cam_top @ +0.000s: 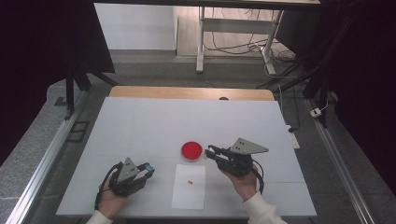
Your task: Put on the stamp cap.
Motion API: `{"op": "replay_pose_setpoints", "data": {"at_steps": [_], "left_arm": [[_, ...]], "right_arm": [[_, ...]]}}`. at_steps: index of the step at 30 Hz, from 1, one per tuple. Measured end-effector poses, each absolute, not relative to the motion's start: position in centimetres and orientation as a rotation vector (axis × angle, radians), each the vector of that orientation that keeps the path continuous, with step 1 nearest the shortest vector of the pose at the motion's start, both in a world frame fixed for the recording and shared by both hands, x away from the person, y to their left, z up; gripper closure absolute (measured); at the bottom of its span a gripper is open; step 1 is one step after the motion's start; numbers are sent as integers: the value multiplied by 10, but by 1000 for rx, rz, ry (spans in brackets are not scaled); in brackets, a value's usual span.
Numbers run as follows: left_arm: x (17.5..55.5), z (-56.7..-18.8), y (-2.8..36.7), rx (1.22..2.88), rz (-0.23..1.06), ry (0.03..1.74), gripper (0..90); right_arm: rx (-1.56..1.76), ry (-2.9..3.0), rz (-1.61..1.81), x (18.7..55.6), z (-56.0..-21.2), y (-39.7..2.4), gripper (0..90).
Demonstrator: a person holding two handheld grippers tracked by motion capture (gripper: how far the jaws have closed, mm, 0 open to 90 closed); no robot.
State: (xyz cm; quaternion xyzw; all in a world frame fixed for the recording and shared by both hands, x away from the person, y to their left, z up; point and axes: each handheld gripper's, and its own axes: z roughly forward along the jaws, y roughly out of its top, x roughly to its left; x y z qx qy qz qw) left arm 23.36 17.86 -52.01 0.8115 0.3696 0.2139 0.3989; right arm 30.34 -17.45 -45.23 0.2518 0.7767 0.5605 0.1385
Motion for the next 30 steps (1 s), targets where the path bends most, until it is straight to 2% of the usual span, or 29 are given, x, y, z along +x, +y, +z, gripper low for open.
{"op": "replay_pose_setpoints", "data": {"at_steps": [30], "left_arm": [[245,-512,135,2082,512,827,653]], "right_arm": [[726,2242,1626,301,-452,-171,745]]}}
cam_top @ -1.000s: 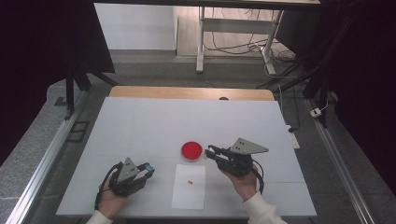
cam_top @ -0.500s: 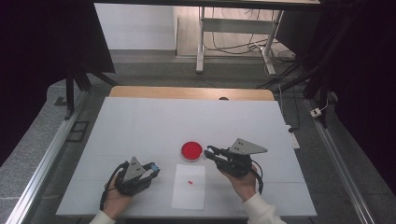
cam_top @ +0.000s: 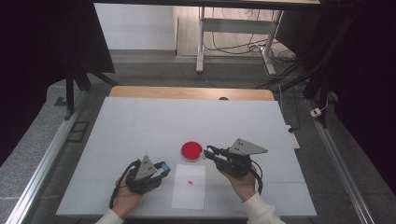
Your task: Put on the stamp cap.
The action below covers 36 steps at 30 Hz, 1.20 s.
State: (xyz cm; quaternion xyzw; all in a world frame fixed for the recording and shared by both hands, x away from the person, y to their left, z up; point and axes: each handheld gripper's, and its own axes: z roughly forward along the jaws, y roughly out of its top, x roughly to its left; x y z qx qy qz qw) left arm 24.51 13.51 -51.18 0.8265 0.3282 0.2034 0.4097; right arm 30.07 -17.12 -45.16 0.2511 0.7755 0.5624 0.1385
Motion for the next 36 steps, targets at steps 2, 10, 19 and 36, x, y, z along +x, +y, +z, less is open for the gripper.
{"op": "replay_pose_setpoints", "data": {"at_steps": [2,10,19,36], "left_arm": [[246,-511,132,2084,508,820,653],[250,-510,121,2087,498,801,653],[254,-509,107,2095,492,773,653],[258,-512,87,2115,475,745,653]], "right_arm": [[727,2241,1627,301,-452,-171,745],[722,2236,1635,300,-451,-170,745],[721,2240,1630,300,-452,-169,745],[713,2245,1626,299,-452,-167,745]]}}
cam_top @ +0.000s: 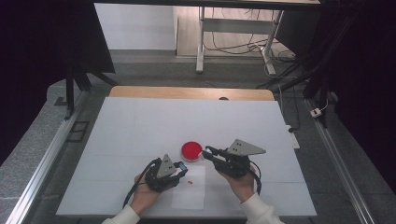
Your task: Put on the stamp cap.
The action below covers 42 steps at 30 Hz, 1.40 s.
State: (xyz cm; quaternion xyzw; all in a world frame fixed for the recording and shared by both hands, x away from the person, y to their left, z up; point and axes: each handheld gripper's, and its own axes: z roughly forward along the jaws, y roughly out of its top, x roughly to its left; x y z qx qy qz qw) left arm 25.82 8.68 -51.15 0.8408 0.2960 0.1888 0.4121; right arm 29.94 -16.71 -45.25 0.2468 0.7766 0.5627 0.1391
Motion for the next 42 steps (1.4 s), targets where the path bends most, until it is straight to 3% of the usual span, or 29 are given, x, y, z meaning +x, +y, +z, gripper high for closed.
{"op": "replay_pose_setpoints", "data": {"at_steps": [42], "left_arm": [[271,-515,51,2126,472,716,653]], "right_arm": [[740,2259,1608,296,-455,-158,745]]}}
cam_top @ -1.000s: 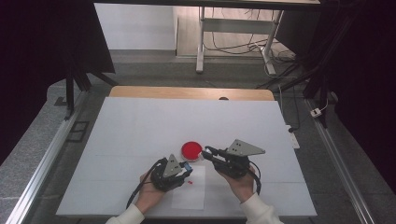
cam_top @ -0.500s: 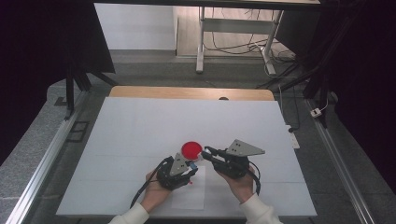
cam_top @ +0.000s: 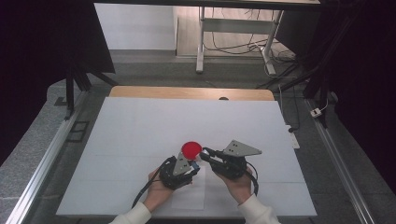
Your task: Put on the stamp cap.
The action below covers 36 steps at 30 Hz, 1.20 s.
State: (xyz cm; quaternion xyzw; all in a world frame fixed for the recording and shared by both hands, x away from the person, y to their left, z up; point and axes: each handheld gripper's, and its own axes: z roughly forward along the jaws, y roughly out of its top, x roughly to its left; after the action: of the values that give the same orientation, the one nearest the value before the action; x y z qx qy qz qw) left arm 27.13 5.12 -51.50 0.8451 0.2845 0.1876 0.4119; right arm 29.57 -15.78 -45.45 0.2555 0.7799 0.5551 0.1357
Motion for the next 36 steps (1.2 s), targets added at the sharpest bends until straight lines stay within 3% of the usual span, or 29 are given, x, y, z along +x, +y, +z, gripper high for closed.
{"op": "replay_pose_setpoints", "data": {"at_steps": [36], "left_arm": [[270,-513,53,2103,516,720,653]], "right_arm": [[905,2292,1574,292,-466,-143,745]]}}
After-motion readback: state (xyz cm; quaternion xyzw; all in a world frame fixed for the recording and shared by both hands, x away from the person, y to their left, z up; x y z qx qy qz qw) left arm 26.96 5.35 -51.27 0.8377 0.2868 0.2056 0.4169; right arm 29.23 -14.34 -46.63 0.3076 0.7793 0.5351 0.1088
